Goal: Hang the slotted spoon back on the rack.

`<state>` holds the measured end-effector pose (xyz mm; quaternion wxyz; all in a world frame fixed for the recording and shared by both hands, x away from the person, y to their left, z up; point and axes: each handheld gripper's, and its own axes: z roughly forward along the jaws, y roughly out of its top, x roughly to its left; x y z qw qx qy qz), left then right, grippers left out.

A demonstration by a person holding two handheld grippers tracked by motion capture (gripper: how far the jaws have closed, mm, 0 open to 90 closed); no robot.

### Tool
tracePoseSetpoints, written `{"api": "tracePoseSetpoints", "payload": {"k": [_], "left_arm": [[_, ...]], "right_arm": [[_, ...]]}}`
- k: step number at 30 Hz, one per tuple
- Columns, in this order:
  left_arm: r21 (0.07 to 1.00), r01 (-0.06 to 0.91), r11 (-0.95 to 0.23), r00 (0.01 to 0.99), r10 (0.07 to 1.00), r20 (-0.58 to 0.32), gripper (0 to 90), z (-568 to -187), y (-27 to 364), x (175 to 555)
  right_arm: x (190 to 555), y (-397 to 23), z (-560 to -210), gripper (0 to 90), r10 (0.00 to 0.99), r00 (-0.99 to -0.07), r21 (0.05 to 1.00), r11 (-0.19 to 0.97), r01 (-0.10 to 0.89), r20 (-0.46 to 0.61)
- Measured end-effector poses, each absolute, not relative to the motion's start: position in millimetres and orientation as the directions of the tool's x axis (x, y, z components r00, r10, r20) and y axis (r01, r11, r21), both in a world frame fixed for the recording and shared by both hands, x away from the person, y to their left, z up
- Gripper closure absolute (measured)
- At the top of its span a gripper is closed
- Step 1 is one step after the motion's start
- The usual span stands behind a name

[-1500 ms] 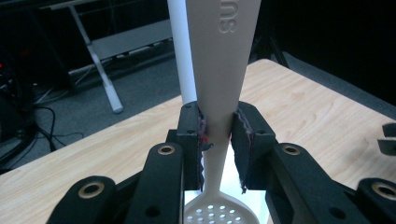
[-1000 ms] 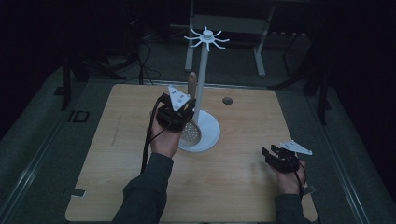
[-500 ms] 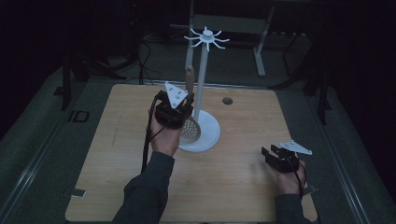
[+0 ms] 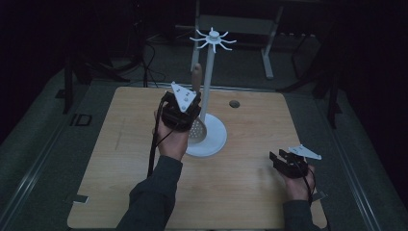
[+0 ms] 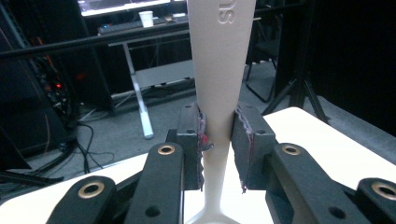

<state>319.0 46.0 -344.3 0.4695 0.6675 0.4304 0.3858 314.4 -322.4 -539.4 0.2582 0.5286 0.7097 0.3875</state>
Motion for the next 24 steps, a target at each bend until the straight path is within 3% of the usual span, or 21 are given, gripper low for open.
{"api": "tracePoseSetpoints", "payload": {"k": [24], "left_arm": [[0.966,0.183,-0.182,0.283,0.951,0.126,73.9,-336,33,316]], "right_arm": [[315,-323,-540,54.0,0.952,-0.304,0.823,0.138,0.552,0.044]]}}
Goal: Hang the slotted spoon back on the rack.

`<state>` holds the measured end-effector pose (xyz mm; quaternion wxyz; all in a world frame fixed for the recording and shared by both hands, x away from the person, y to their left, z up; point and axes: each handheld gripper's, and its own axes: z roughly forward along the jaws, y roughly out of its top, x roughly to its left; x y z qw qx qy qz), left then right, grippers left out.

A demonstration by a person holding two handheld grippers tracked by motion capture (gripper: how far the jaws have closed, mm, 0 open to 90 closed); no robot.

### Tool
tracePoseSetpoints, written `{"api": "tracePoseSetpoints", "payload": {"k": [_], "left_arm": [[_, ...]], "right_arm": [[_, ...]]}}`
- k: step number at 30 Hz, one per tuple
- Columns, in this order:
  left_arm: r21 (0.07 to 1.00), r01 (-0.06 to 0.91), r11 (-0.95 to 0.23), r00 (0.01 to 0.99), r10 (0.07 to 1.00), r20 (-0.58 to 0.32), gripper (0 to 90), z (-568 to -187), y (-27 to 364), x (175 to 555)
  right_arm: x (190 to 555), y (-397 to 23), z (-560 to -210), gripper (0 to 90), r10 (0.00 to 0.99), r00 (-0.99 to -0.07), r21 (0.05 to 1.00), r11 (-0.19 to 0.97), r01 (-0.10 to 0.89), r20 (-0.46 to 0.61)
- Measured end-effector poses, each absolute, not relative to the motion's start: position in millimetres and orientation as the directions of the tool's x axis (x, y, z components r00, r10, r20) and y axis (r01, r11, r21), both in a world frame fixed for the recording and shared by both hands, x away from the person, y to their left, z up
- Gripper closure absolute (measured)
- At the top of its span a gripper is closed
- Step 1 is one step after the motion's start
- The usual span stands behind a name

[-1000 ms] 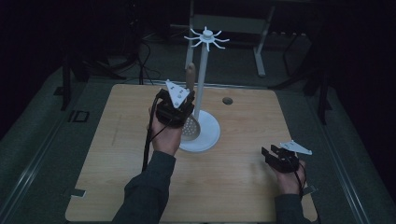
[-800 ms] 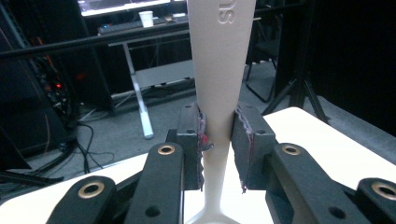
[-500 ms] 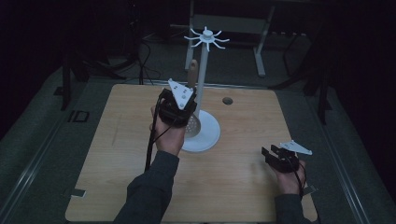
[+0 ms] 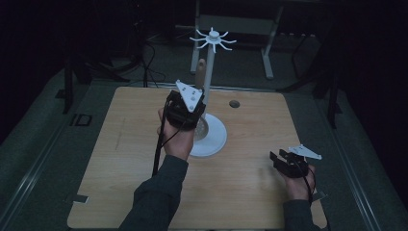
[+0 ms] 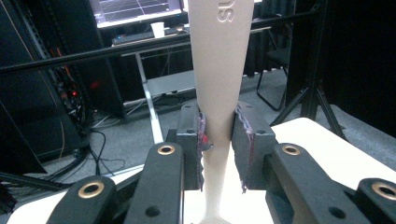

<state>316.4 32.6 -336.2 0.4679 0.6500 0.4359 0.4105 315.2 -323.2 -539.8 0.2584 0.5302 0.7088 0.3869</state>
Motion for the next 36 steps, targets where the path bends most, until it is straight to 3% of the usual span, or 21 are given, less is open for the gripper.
{"api": "tracePoseSetpoints", "payload": {"k": [36], "left_arm": [[0.967,0.159,-0.199,0.237,0.959,0.158,73.8,-324,6,319]], "right_arm": [[315,-324,-540,54.0,0.952,-0.302,0.822,0.141,0.551,0.039]]}}
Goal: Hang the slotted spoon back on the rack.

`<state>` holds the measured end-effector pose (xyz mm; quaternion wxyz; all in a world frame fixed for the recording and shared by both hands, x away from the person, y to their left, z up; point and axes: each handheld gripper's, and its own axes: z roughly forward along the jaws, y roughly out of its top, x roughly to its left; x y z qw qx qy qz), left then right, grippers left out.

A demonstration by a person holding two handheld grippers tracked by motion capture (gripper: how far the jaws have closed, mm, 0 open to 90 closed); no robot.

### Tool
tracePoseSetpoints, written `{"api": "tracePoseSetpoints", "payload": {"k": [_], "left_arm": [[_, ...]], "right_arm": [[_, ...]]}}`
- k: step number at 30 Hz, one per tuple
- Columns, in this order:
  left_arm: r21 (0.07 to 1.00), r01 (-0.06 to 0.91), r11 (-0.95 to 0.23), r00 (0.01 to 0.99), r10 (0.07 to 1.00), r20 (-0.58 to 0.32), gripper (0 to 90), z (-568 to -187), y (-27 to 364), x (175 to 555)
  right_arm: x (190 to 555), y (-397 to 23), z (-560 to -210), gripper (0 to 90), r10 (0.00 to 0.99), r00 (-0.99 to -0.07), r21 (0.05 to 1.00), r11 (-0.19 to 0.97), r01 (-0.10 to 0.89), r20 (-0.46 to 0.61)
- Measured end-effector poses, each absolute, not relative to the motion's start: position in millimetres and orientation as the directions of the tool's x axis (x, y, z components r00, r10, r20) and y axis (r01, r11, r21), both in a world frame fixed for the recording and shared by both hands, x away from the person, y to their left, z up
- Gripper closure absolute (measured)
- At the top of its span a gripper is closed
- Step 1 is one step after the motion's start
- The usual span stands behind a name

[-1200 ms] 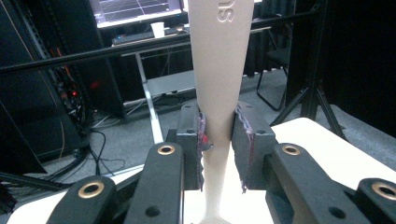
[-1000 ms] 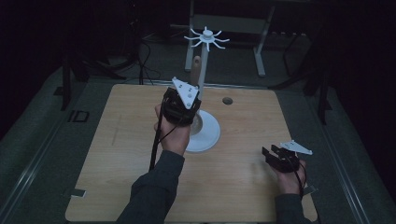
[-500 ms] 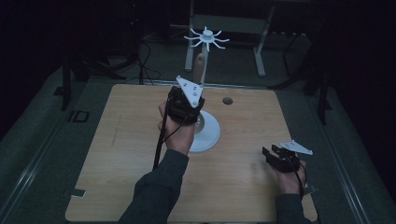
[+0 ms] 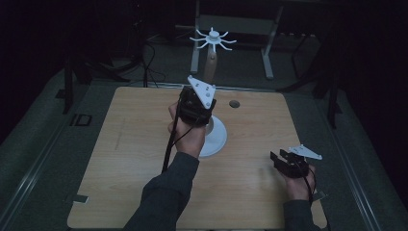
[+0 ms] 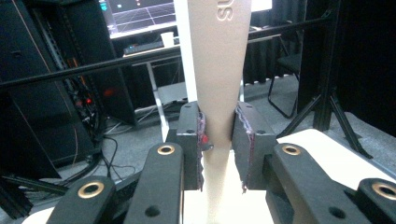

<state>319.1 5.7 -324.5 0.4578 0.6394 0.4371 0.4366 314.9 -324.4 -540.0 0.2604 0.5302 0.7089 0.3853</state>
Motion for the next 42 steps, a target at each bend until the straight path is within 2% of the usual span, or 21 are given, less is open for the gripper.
{"api": "tracePoseSetpoints", "payload": {"k": [21,42], "left_arm": [[0.963,0.177,-0.203,0.211,0.964,0.164,73.8,-324,-11,327],[0.954,0.233,-0.186,0.188,0.972,0.143,73.7,-327,-9,341]], "right_arm": [[315,-325,-540,54.0,0.953,-0.299,0.822,0.136,0.553,0.043],[315,-325,-540,53.9,0.953,-0.299,0.823,0.135,0.552,0.044]]}}
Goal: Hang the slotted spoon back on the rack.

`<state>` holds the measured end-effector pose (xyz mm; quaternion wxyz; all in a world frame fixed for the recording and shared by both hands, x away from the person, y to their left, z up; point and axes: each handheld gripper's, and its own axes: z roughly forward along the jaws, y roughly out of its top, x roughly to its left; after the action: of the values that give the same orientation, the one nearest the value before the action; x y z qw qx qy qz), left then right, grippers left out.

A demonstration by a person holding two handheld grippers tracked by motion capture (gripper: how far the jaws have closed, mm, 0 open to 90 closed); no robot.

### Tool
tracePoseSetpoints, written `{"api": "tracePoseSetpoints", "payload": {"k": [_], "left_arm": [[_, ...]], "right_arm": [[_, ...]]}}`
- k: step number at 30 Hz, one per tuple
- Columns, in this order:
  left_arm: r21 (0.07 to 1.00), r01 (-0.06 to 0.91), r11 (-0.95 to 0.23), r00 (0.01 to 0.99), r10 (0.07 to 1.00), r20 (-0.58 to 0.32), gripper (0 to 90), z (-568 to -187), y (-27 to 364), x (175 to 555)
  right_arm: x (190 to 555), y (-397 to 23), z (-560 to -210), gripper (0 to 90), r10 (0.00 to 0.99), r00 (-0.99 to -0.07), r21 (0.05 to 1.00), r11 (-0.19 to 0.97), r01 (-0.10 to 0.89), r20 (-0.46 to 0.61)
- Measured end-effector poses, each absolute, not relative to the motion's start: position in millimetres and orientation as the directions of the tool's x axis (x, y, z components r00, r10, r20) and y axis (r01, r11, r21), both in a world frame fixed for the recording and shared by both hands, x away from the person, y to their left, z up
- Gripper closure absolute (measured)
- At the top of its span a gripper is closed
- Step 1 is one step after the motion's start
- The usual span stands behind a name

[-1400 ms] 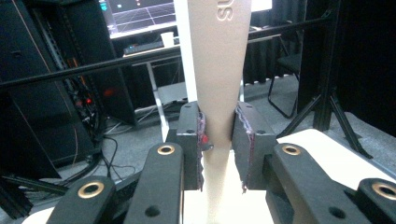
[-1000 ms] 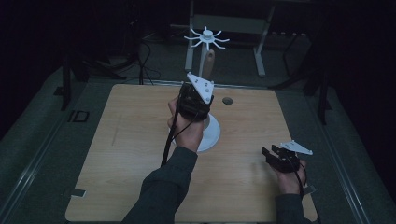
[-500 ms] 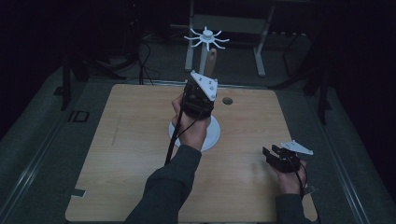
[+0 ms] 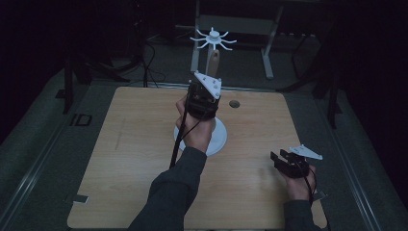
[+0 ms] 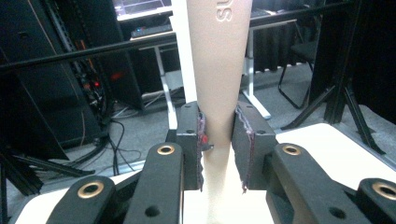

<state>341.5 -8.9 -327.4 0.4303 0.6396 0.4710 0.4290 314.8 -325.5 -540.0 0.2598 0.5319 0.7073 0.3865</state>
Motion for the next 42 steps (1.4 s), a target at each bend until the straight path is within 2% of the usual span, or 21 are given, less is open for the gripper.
{"api": "tracePoseSetpoints", "payload": {"k": [20,30,42], "left_arm": [[0.947,0.262,-0.185,0.183,0.973,0.139,72.9,-329,-4,359],[0.954,0.221,-0.205,0.210,0.965,0.159,66.3,-328,-4,348],[0.953,0.218,-0.209,0.282,0.949,0.143,53.2,-328,8,335]], "right_arm": [[314,-325,-540,53.8,0.953,-0.301,0.822,0.138,0.553,0.042],[314,-326,-540,53.7,0.953,-0.299,0.822,0.136,0.553,0.044],[313,-327,-541,53.5,0.954,-0.296,0.821,0.135,0.556,0.044]]}}
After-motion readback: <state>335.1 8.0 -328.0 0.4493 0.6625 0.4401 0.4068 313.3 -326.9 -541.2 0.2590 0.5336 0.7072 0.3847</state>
